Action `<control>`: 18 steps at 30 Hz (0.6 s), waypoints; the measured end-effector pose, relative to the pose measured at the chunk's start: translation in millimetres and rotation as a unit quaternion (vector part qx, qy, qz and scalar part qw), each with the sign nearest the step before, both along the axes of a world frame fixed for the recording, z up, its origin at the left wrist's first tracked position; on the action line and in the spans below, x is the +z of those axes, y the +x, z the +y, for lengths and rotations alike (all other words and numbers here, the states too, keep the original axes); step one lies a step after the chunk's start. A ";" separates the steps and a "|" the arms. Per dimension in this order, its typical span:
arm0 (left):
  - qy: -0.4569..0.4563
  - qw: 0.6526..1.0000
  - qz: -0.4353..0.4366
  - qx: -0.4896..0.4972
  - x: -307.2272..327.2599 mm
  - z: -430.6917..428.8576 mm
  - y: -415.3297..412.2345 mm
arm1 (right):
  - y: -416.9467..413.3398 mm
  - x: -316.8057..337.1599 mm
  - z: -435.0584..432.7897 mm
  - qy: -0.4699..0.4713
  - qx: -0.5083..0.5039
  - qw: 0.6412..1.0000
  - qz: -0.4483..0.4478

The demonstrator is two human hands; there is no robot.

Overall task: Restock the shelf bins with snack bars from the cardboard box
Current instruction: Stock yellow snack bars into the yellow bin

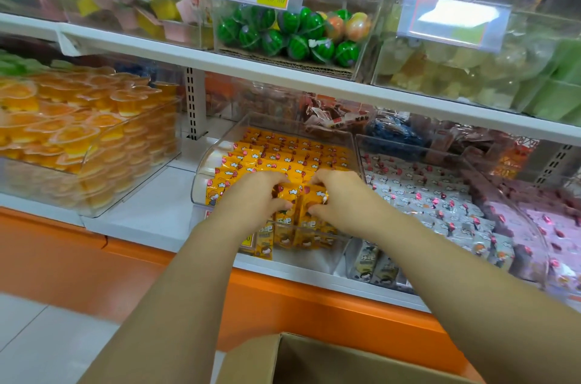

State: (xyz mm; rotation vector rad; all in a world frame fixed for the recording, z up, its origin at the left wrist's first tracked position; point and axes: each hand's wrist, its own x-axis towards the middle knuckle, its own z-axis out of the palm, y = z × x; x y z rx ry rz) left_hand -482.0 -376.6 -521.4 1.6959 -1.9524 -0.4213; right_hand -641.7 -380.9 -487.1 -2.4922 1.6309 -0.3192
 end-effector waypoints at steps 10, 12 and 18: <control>-0.008 0.991 -0.129 0.012 -3.1 -4.8 -6.8 | 11.7 -33.8 -16.2 0.025 -0.055 0.997 -0.054; -0.028 0.992 -0.120 0.014 -6.5 -3.4 -5.9 | 13.0 -38.1 -15.7 0.014 -0.065 0.996 -0.062; -0.033 0.994 -0.104 0.008 -8.5 -1.8 -5.0 | 13.5 -35.3 -14.5 0.029 -0.067 0.995 -0.061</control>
